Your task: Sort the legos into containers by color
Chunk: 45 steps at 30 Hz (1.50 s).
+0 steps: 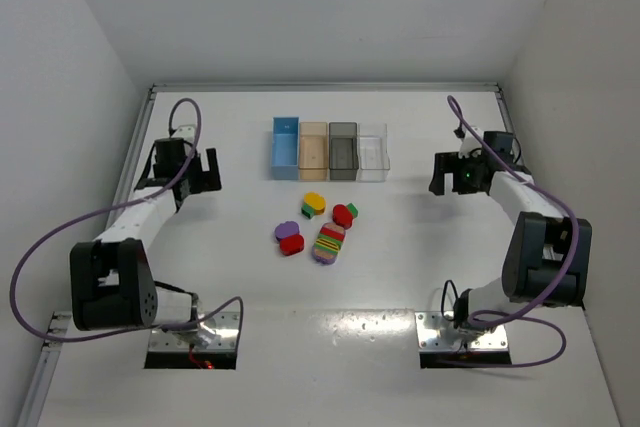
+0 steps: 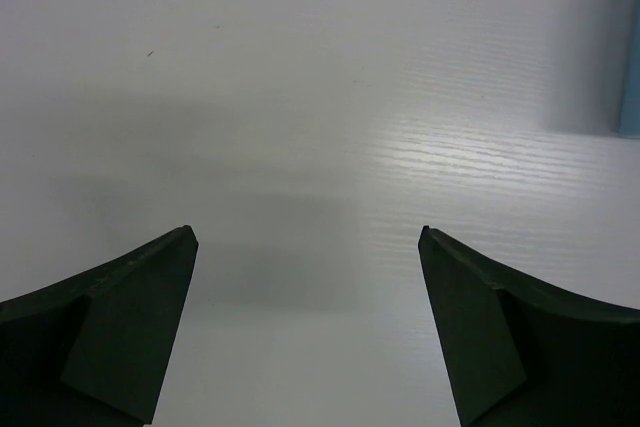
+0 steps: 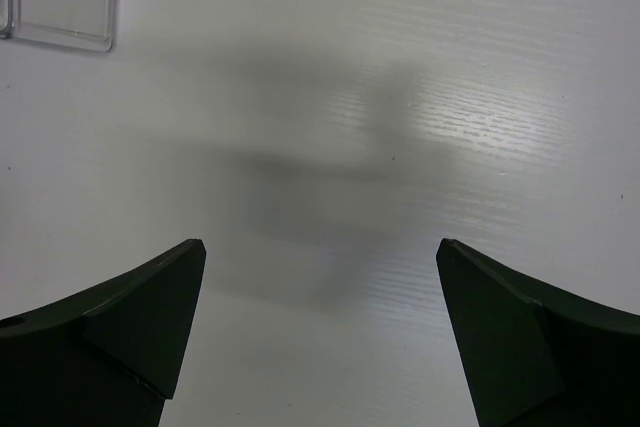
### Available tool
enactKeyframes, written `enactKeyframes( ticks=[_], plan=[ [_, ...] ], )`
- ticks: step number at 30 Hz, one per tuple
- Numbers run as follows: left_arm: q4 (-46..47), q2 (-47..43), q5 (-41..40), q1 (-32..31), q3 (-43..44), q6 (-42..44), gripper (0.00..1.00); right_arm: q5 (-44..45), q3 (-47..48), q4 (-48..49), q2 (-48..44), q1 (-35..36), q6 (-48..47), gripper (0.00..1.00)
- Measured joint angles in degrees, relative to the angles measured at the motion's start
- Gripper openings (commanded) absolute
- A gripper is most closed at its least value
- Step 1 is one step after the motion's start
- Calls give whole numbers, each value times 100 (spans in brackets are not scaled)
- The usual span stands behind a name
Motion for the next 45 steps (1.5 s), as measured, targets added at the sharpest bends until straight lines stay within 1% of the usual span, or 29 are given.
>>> enactKeyframes(
  ticks=[3, 5, 10, 13, 16, 17, 19, 21, 22, 23, 26, 31, 34, 36, 38, 40, 45],
  plan=[
    [-59, -212, 190, -190, 0, 173, 100, 24, -2, 0, -7, 63, -42, 99],
    [-199, -361, 330, -461, 52, 286, 100, 35, -2, 2, -28, 131, -101, 99],
    [-833, -385, 603, -1207, 745, 815, 100, 129, -26, -2, -96, 293, -306, 99],
    [-1126, -409, 1147, -1349, 1056, 1397, 100, 168, -44, -44, -186, 358, -433, 99],
    [-1550, -577, 1987, -1397, 1095, 2247, 100, 188, -50, -57, -273, 415, -549, 99],
    [-1696, -647, 2249, -1436, 1093, 2516, 94, 201, -50, -68, -297, 435, -588, 99],
    [-1947, -763, 2734, -1576, 1088, 3121, 91, 219, -50, -87, -323, 461, -647, 99],
    [-2190, -813, 3117, -1792, 1088, 3779, 91, 223, -50, -98, -326, 498, -675, 99],
    [-2326, -811, 3230, -1921, 1088, 4159, 95, 232, -50, -118, -326, 509, -691, 99],
    [-2468, -796, 3338, -2057, 1088, 4509, 98, 238, -50, -138, -326, 514, -695, 99],
    [-2931, -726, 3526, -2417, 1088, 5727, 100, 260, -63, -173, -326, 560, -730, 99],
    [-3884, -476, 3657, -2688, 1082, 8345, 100, 267, -105, -188, -328, 581, -756, 99],
    [-4590, 15, 3657, -2695, 1161, 9831, 100, 269, -149, -186, -330, 581, -761, 99],
    [-5121, 549, 3650, -2693, 1408, 10598, 100, 269, -181, -186, -339, 581, -763, 99],
    [-5486, 1084, 3628, -2693, 1692, 11121, 100, 273, -225, -186, -361, 581, -765, 99],
    [-5650, 1434, 3617, -2693, 1886, 11442, 100, 275, -249, -199, -393, 581, -772, 99],
    [-5742, 1840, 3585, -2743, 2135, 11825, 97, 299, -278, -223, -487, 579, -776, 99]
  ],
)
